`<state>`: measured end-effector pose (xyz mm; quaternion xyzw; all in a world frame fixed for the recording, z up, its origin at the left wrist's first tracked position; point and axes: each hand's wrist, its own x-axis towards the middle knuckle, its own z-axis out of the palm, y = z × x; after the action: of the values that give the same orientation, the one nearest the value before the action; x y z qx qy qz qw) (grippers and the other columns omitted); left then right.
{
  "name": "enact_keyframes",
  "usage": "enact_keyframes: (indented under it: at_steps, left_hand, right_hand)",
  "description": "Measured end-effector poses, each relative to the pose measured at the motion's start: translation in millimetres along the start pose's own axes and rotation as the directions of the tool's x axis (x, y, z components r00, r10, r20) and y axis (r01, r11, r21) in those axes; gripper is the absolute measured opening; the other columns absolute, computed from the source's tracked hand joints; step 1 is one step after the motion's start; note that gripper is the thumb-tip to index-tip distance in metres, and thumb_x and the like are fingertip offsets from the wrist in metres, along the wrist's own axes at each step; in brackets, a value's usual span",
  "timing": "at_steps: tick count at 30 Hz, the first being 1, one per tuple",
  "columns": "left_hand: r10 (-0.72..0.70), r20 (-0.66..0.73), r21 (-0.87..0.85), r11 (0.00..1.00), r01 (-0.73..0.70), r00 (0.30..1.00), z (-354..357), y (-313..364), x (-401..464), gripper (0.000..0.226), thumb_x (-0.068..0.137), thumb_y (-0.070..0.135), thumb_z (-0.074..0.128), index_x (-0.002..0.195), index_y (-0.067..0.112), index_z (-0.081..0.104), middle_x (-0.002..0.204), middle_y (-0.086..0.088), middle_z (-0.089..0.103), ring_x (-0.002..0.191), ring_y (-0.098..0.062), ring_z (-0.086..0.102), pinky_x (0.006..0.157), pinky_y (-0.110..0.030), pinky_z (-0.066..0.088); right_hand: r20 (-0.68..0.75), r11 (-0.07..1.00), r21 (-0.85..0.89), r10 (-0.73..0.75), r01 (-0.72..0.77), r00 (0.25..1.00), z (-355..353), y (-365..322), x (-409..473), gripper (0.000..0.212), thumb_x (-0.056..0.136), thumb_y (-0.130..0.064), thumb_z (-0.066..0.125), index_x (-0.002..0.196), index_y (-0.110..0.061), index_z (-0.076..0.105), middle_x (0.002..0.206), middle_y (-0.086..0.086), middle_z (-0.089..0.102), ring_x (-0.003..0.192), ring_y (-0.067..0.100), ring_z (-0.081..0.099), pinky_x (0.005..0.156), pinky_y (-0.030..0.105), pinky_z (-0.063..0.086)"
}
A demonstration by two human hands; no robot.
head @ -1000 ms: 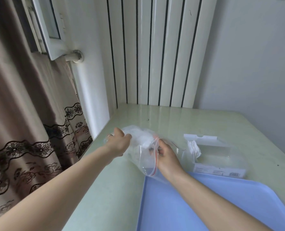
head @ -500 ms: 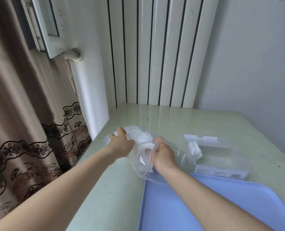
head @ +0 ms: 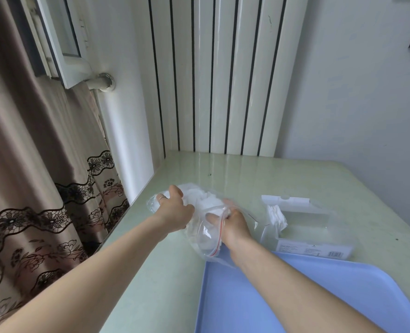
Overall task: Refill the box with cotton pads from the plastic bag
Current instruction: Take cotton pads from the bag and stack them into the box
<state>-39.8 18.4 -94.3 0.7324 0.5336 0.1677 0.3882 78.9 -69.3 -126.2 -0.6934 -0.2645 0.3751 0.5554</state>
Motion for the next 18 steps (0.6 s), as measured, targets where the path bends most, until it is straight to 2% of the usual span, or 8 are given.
enact_keyframes:
  at_steps: [2,4,7,9,11,15,18]
  left_hand:
    - [-0.001,0.004,-0.007,1.0,0.001,1.0,1,0,0,0.027,0.097,0.023,0.048,0.12,0.018,0.035,0.131,-0.011,0.024,0.076,-0.029,0.063,0.092,-0.041,0.056]
    - [-0.009,0.004,-0.004,1.0,0.009,1.0,0,-1,-1,0.027,0.097,0.023,0.047,0.121,0.019,0.035,0.132,-0.011,0.024,0.079,-0.03,0.066,0.092,-0.039,0.055]
    - [0.01,-0.028,0.017,1.0,-0.009,1.0,-2,-2,-2,0.026,0.097,0.021,0.047,0.12,0.018,0.036,0.132,-0.012,0.026,0.083,-0.031,0.07,0.073,-0.029,0.052]
    - [0.033,-0.076,0.04,0.999,-0.03,0.997,-4,-3,0,0.026,0.094,0.016,0.047,0.119,0.016,0.039,0.131,-0.014,0.032,0.074,-0.028,0.064,0.06,-0.025,0.046]
    - [0.047,-0.101,0.061,0.997,-0.041,0.994,-6,-2,2,0.028,0.092,0.012,0.047,0.12,0.015,0.041,0.128,-0.016,0.038,0.072,-0.027,0.06,0.057,-0.027,0.044]
    - [0.04,-0.106,0.079,0.996,-0.032,0.994,-8,-2,2,0.03,0.091,0.007,0.047,0.12,0.014,0.043,0.128,-0.017,0.042,0.069,-0.023,0.056,0.055,-0.027,0.039]
    - [0.025,-0.108,0.125,0.992,-0.011,0.994,-12,-1,0,0.032,0.09,0.009,0.046,0.121,0.013,0.042,0.128,-0.018,0.04,0.081,-0.031,0.062,0.061,-0.03,0.043]
  right_hand:
    - [0.036,0.997,0.058,0.054,-0.056,0.998,0,-3,1,0.014,0.094,-0.014,0.06,0.086,-0.025,0.059,0.083,-0.006,0.07,0.08,0.019,0.066,0.078,0.032,0.053]
    - [-0.012,0.999,0.003,0.051,-0.051,0.999,1,-2,5,0.008,0.093,-0.014,0.058,0.088,-0.019,0.063,0.081,-0.005,0.07,0.076,0.021,0.063,0.074,0.033,0.051]
    - [-0.113,1.0,0.026,0.004,-0.001,0.994,-1,0,-2,0.009,0.088,-0.008,0.06,0.093,-0.011,0.067,0.078,-0.001,0.066,0.069,0.02,0.059,0.063,0.026,0.045]
    - [-0.089,0.998,0.052,-0.034,0.039,0.995,-4,2,-14,0.013,0.084,-0.002,0.059,0.088,-0.011,0.067,0.073,-0.004,0.065,0.067,0.015,0.059,0.065,0.026,0.046]
    - [-0.042,0.996,0.017,-0.086,0.086,0.995,-10,4,-27,0.012,0.078,-0.007,0.057,0.081,-0.015,0.065,0.073,-0.006,0.063,0.07,0.017,0.057,0.066,0.027,0.044]
    - [0.027,0.969,-0.188,-0.157,0.159,0.987,-30,5,-46,0.023,0.083,-0.014,0.062,0.099,-0.03,0.065,0.103,-0.015,0.062,0.092,0.012,0.058,0.069,0.021,0.041]
    - [0.144,0.969,-0.182,-0.14,0.165,0.98,-52,-5,-63,0.036,0.085,-0.01,0.063,0.112,-0.034,0.064,0.115,-0.01,0.063,0.105,0.014,0.062,0.08,0.023,0.048]
